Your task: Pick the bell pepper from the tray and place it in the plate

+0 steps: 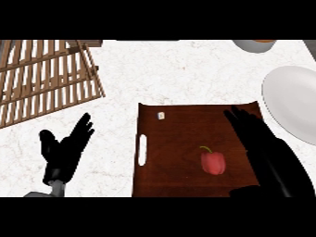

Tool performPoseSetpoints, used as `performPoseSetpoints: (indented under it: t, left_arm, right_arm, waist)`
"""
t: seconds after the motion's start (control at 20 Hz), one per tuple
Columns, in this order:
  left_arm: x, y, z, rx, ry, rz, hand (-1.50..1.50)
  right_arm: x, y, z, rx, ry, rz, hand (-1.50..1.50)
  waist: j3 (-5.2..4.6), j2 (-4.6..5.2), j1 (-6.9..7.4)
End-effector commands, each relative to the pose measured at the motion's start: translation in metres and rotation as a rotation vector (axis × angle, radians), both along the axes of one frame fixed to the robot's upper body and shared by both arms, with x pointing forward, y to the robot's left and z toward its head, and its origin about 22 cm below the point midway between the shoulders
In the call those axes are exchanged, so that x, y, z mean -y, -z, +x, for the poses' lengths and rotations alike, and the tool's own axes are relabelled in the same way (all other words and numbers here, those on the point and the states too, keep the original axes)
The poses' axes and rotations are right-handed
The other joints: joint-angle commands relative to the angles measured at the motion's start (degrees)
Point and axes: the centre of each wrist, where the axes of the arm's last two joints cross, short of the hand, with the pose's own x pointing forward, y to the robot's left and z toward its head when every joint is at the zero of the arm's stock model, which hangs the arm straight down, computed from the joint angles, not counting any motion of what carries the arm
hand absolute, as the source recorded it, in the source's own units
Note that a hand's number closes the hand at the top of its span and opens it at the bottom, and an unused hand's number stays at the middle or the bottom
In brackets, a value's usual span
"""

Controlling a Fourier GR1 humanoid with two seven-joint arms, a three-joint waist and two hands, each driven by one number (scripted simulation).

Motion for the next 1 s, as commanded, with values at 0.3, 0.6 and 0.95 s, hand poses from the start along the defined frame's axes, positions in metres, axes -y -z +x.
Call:
performPoseSetpoints:
  t: [0.3, 0.6, 0.95]
  left_arm:
    - [0.005, 0.005, 0.004, -0.020, -0.021, 0.008, 0.00]
    - [0.000, 0.015, 0.004, -0.019, 0.002, -0.011, 0.00]
    - [0.002, 0.006, -0.003, -0.020, -0.004, 0.020, 0.00]
  right_arm:
    - [-0.034, 0.047, -0.003, -0.126, -0.015, -0.004, -1.50]
    - [-0.034, 0.058, -0.019, -0.102, 0.002, -0.061, -1.50]
    - [-0.044, 0.057, 0.015, -0.088, 0.097, -0.135, -1.50]
  waist:
    - [-0.03, 0.10, -0.16]
    - [-0.04, 0.09, -0.35]
    - [-0.03, 0.09, -0.03]
